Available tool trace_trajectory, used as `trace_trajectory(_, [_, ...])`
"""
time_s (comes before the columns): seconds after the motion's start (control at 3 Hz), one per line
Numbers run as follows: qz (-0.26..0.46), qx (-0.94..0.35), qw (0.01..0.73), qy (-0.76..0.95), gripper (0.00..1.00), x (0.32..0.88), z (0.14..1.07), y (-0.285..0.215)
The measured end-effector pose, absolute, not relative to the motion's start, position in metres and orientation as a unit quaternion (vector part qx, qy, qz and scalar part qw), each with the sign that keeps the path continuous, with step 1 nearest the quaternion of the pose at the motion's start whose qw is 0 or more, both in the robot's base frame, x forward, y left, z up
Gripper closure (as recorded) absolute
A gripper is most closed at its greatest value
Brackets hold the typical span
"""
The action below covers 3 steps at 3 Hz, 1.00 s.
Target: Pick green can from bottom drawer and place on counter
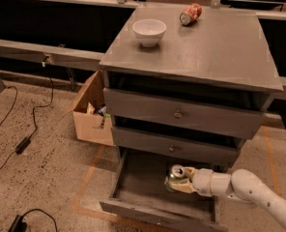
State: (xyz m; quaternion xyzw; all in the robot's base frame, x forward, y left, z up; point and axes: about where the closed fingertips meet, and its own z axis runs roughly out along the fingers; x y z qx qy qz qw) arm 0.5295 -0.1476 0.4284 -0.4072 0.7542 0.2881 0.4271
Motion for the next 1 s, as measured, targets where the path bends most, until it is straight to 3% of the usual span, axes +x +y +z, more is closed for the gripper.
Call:
trace_trajectory(0.33, [0.304, -0.410, 0.445, 0.736, 1.00, 0.533, 0.516, -0.182])
trace_trajectory(1.0, [0.326, -0.427, 0.433, 0.724, 1.00, 0.520, 0.521, -0.174])
